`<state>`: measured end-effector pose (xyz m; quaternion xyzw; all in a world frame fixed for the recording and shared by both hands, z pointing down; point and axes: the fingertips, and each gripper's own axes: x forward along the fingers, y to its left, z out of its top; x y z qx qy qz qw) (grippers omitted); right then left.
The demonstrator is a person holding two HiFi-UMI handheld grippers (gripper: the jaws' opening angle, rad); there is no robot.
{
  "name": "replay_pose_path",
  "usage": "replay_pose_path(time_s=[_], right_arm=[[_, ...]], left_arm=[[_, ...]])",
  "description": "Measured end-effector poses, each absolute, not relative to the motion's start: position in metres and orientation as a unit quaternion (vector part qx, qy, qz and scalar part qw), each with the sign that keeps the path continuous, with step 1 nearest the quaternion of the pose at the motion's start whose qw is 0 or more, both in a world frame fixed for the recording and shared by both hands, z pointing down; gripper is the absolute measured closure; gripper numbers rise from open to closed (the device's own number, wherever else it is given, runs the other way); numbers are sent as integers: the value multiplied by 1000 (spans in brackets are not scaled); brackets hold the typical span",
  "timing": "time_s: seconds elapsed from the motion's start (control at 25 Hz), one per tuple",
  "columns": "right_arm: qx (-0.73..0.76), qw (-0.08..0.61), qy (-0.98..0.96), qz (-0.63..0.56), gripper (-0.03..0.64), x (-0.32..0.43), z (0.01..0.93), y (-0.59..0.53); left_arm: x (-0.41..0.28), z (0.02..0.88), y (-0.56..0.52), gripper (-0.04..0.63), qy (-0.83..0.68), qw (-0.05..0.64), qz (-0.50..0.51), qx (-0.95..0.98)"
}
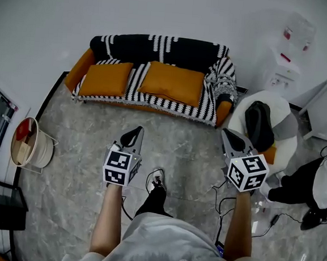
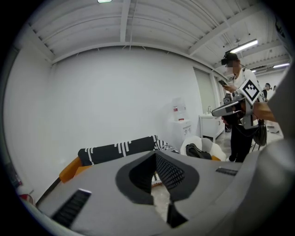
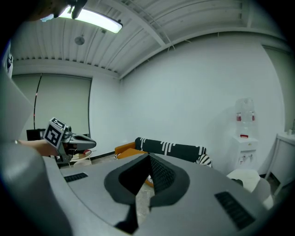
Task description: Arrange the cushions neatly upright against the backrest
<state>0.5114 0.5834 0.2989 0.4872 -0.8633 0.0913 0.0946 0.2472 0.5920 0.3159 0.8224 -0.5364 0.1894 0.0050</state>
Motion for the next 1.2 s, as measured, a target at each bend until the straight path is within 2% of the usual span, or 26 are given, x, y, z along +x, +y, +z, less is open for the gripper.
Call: replay_pose_path(time_s=[0.64,0.96,1.2], right_arm=[[517,107,-844,95,620,446,296,329],[539,151,-821,111,620,434,335,241],[538,178,-812,142,620,441,389,188]], left_arm=[[163,328,329,572,-522,19,214,826],[130,354,236,572,-513,51,216,829],[113,411,179,554,-519,88,238,816]])
